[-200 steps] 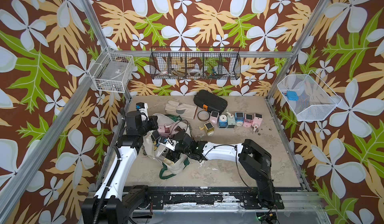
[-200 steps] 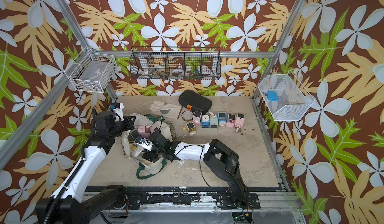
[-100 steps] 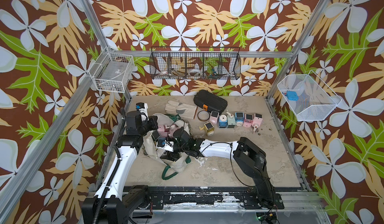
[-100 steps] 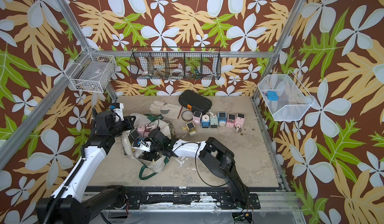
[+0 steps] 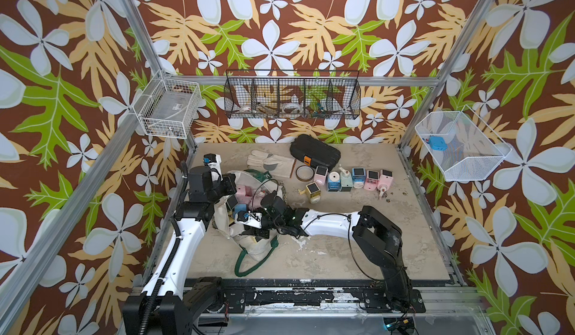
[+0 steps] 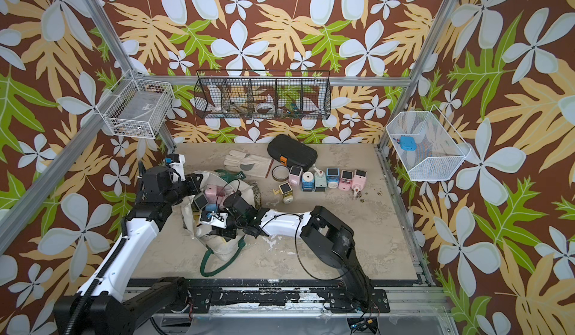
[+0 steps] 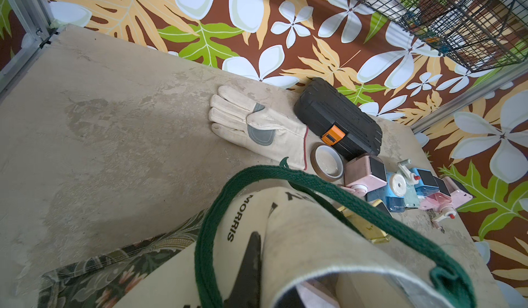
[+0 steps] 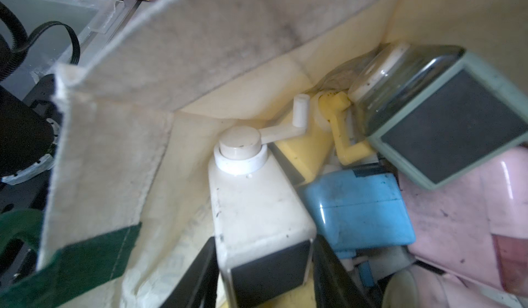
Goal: Take out the pencil sharpeners from the tote bags
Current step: Pick up the pencil sharpener from the canvas bag.
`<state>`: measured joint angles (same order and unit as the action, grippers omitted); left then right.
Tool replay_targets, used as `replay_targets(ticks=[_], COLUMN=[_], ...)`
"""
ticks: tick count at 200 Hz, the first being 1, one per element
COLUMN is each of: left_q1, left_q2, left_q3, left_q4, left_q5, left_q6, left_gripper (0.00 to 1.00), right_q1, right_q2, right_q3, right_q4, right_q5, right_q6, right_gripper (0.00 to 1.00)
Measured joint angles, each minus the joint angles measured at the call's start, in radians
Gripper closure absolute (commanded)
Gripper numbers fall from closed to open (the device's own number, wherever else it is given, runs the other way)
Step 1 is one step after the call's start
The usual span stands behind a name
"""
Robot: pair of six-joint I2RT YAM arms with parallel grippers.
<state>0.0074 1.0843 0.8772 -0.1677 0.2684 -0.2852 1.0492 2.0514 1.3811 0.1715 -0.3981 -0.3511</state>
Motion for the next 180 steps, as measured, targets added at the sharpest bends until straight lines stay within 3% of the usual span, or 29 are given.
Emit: replay_targets(ticks=[50, 92, 180], left_q1=[0.000, 0.000, 0.001], left_q2=[-0.001, -0.001, -0.001], left_q3=[0.000, 0.000, 0.001], left_q4=[0.007, 0.007, 0.008], left_q5=[0.002, 0.002, 0.003], left_q6=[-0.001, -0.001, -0.002], left_gripper=[1.00, 1.00, 1.00], right_q1=[0.014, 0.023, 0.020], right_q2=[0.004, 0.033, 0.076], right_q3=[-0.015, 0.021, 0.091], right_q4=[-0.008, -0.015, -0.099], right_q5=[0.019, 0.075, -0.005], right_q6=[0.007, 0.004, -0.011], right_gripper=[0.21, 0.14, 0.60])
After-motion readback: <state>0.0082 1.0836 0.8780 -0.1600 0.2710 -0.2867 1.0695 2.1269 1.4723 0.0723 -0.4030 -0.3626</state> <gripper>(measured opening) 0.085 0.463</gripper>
